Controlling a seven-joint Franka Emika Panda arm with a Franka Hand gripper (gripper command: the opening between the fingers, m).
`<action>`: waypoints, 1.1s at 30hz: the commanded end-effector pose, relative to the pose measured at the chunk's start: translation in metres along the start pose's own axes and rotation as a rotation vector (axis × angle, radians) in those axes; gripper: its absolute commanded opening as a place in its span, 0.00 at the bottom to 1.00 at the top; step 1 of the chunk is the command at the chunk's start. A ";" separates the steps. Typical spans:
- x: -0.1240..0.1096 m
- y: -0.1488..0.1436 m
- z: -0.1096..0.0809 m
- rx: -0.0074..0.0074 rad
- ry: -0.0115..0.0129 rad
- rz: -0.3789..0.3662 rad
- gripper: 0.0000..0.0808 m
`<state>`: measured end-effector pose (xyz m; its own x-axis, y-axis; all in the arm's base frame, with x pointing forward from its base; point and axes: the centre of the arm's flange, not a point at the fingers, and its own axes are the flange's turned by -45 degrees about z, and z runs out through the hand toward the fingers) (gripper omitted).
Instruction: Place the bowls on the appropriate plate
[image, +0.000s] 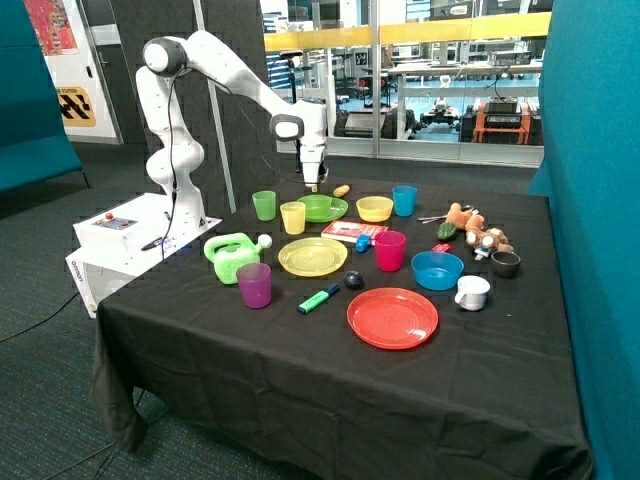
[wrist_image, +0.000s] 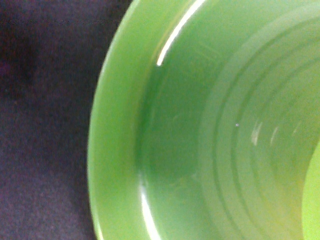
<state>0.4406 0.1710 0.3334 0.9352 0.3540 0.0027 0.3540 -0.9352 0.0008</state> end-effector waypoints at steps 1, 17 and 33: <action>-0.003 0.003 -0.002 0.0007 -0.0027 0.006 0.81; 0.010 -0.001 -0.026 0.0008 -0.0027 -0.012 0.76; 0.036 0.022 -0.040 0.0007 -0.0027 0.062 0.67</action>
<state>0.4599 0.1711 0.3662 0.9386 0.3450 0.0051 0.3450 -0.9386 -0.0026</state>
